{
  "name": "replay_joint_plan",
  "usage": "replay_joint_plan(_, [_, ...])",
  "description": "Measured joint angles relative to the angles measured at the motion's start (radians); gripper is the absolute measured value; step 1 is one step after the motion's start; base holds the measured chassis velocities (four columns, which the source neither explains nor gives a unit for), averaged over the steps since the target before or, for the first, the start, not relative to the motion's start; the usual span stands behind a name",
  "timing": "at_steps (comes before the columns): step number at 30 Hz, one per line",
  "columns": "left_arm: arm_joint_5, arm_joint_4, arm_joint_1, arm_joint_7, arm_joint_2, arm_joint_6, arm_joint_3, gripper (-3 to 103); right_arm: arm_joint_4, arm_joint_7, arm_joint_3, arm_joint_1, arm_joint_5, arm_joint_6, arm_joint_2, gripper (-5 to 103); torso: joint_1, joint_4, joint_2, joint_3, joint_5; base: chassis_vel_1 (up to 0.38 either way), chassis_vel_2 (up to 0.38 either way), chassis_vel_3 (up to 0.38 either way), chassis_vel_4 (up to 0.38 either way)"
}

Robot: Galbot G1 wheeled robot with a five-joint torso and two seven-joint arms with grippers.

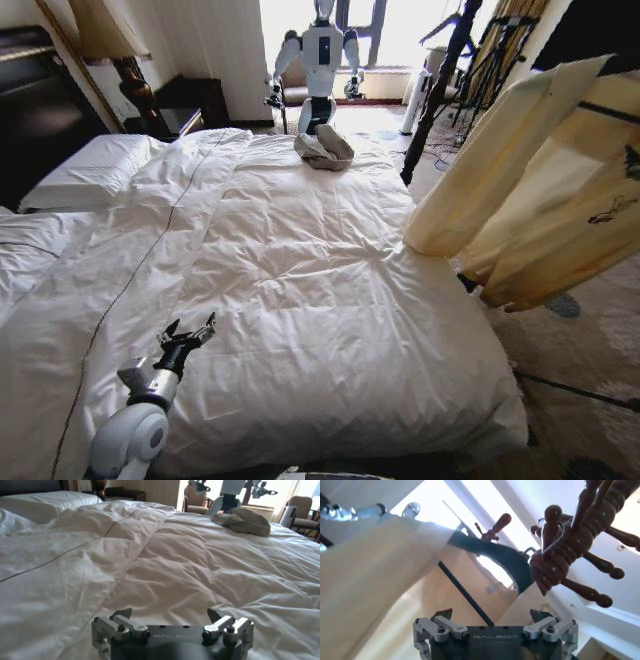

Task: Pick up the clothes from the bed and hang them on the clothes hanger.

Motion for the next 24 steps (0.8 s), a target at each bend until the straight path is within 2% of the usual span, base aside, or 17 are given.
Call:
replay_joint_plan(1, [0.0,0.0,0.0,0.0,0.0,0.0,0.0,100,0.0,0.0,0.0,0.0,0.0,0.0,0.0,100,0.0,0.0,0.0,0.0,0.0,0.0,0.0,0.0,0.0])
replay_joint_plan(5, [0.005,-0.017,0.01,-0.002,0.007,0.004,0.002,100,0.145,0.0,0.1,-0.112,0.171,0.054,-0.047,100,0.0,-0.0001,0.0,0.0,-0.0001,0.0,0.0,0.0,0.0])
replay_joint_plan(6, [0.005,-0.017,0.01,-0.002,0.007,0.004,0.002,100,0.145,0.0,0.1,-0.112,0.171,0.054,-0.047,100,0.0,-0.0001,0.0,0.0,-0.0001,0.0,0.0,0.0,0.0])
replay_joint_plan(7, [0.006,-0.02,0.012,-0.003,0.007,0.004,0.002,100,0.179,0.004,0.103,-0.13,0.213,0.072,-0.059,100,0.0,-0.0003,0.0,0.0,-0.0004,0.0,0.0,0.0,0.0])
replay_joint_plan(9, [0.013,-0.031,0.019,-0.004,0.0,0.005,-0.001,100,0.246,0.028,0.054,-0.142,0.283,0.149,-0.09,100,0.0,-0.0001,0.0,0.0,-0.0006,0.0,0.0,0.0,0.0])
replay_joint_plan(11, [0.015,-0.039,0.024,-0.004,-0.004,0.005,-0.004,100,0.285,0.041,0.019,-0.147,0.317,0.171,-0.113,100,0.0,0.0001,0.0,0.0,-0.0003,0.0,0.0,0.0,0.0])
replay_joint_plan(12, [0.021,-0.055,0.034,-0.004,-0.015,0.005,-0.01,100,0.351,0.066,-0.042,-0.154,0.365,0.184,-0.154,100,0.0,0.0003,0.0,0.0,0.0002,0.0,0.0,0.0,0.0])
replay_joint_plan(14, [0.028,-0.075,0.048,-0.003,-0.031,0.004,-0.021,100,0.451,0.109,-0.143,-0.163,0.395,0.189,-0.216,100,0.0,0.0,0.0,0.0,0.0004,0.0,0.0,0.0,0.0])
replay_joint_plan(16, [0.031,-0.082,0.053,-0.002,-0.037,0.003,-0.026,100,0.477,0.119,-0.172,-0.167,0.396,0.191,-0.233,100,0.0,0.0001,0.0,0.0,0.0,0.0,0.0,0.0,0.0])
replay_joint_plan(17, [0.035,-0.087,0.058,-0.001,-0.043,0.001,-0.03,100,0.504,0.129,-0.209,-0.173,0.393,0.194,-0.255,100,0.0,0.0002,0.0,0.0,-0.0004,0.0,0.0,0.0,0.0])
replay_joint_plan(18, [0.047,-0.102,0.075,0.004,-0.057,-0.007,-0.044,100,0.555,0.135,-0.29,-0.192,0.369,0.198,-0.313,100,0.0,0.0003,0.0,0.0,-0.0004,0.0,0.0,0.0,0.0])
replay_joint_plan(19, [0.047,-0.102,0.075,0.004,-0.057,-0.007,-0.044,100,0.555,0.135,-0.29,-0.192,0.369,0.198,-0.313,100,0.0,0.0003,0.0,0.0,-0.0004,0.0,0.0,0.0,0.0])
replay_joint_plan(20, [0.055,-0.123,0.094,0.006,-0.074,-0.013,-0.058,100,0.597,0.134,-0.384,-0.22,0.319,0.21,-0.388,100,0.0,0.0001,0.0,0.0,0.0003,0.0,0.0,0.0,0.0])
replay_joint_plan(22, [0.078,-0.149,0.113,0.01,-0.101,-0.02,-0.063,100,0.638,0.118,-0.488,-0.267,0.256,0.233,-0.488,100,0.0,0.0,0.0,0.0,0.0001,0.0,0.0,0.0,0.0])
replay_joint_plan(23, [0.078,-0.149,0.113,0.01,-0.101,-0.02,-0.063,100,0.638,0.118,-0.488,-0.267,0.256,0.233,-0.488,100,0.0,0.0,0.0,0.0,0.0001,0.0,0.0,0.0,0.0])
replay_joint_plan(24, [0.12,-0.159,0.127,0.019,-0.121,-0.032,-0.055,100,0.646,0.105,-0.546,-0.306,0.197,0.262,-0.55,100,0.0,-0.0001,0.0,0.0,0.0003,0.0,0.0,0.0,0.0])
